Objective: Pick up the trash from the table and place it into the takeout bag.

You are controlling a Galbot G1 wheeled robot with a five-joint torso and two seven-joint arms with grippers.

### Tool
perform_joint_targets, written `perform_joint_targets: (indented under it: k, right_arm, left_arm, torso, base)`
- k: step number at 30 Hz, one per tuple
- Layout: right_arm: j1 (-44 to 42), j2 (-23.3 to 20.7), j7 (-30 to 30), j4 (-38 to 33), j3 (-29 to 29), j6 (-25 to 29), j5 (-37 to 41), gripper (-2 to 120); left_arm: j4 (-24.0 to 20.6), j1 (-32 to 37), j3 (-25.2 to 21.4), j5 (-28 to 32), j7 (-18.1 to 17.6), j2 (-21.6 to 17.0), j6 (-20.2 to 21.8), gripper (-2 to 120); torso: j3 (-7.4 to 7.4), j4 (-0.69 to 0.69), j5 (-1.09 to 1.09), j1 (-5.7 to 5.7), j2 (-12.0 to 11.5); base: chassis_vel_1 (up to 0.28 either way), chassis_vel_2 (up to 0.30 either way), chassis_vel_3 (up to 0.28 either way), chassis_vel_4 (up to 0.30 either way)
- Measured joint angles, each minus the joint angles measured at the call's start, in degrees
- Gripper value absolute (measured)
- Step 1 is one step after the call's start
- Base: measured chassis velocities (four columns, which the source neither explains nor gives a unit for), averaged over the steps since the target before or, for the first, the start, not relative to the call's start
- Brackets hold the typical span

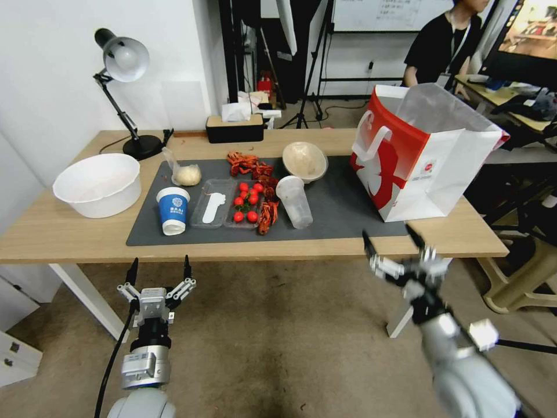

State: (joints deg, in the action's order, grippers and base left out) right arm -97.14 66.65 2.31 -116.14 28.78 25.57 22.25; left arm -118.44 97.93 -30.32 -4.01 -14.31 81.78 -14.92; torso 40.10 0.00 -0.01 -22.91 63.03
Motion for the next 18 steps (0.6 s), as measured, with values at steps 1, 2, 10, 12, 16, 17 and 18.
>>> perform_joint_targets:
  k: [1,2,10,12,16,17,18]
  right_arm:
    - [-0.35,0.31,0.01,0.49,-0.06,0.47,-0.16,100]
    - [-0.61,0.55,0.02,0.91,-0.09,0.79,-0.28,100]
    - [-0.1,1.19,-0.12,2.4,-0.74,0.75,-0.42,100]
    - [0.13,1.15,-0.22,2.41,-0.97,0.48,-0.41,100]
    - [3.67,-0.36,-2.39,1.62,-3.71,-4.1,0.7,100]
    - [3.67,-0.36,-2.39,1.62,-3.71,-4.1,0.7,100]
    - [5.25,-0.81,-3.18,1.41,-4.62,-5.91,1.96,100]
  left_arm:
    - [0.03,0.01,0.03,0.01,0.05,-0.08,-0.03,100]
    - [0.04,0.02,0.06,0.02,0.13,-0.17,-0.05,100]
    - [0.4,0.55,0.36,0.07,0.66,-0.24,-0.62,100]
    - [0.43,0.6,0.34,0.08,0.66,-0.25,-0.73,100]
    - [0.48,0.64,-0.03,0.24,0.84,-0.49,-0.86,100]
    - [0.48,0.64,-0.03,0.24,0.84,-0.49,-0.86,100]
    - [0.47,0.61,-0.14,0.32,0.98,-0.5,-0.85,100]
  torso:
    - [0.0,0.0,0.01,0.0,0.0]
    - [0.0,0.0,0.0,0.0,0.0]
    - [0.01,0.0,0.0,-0.01,0.0]
    - [0.01,0.0,0.01,-0.01,0.0]
    - [0.01,-0.01,0.0,-0.01,0.0]
    - [0.01,-0.01,0.0,-0.01,0.0]
    - [0.01,-0.01,0.01,-0.01,0.0]
  base:
    - [0.0,0.0,0.0,0.0]
    - [0.0,0.0,0.0,0.0]
    - [0.0,0.0,0.0,0.0]
    - [0.0,0.0,0.0,0.0]
    - [0.0,0.0,0.0,0.0]
    - [0.0,0.0,0.0,0.0]
    - [0.0,0.0,0.0,0.0]
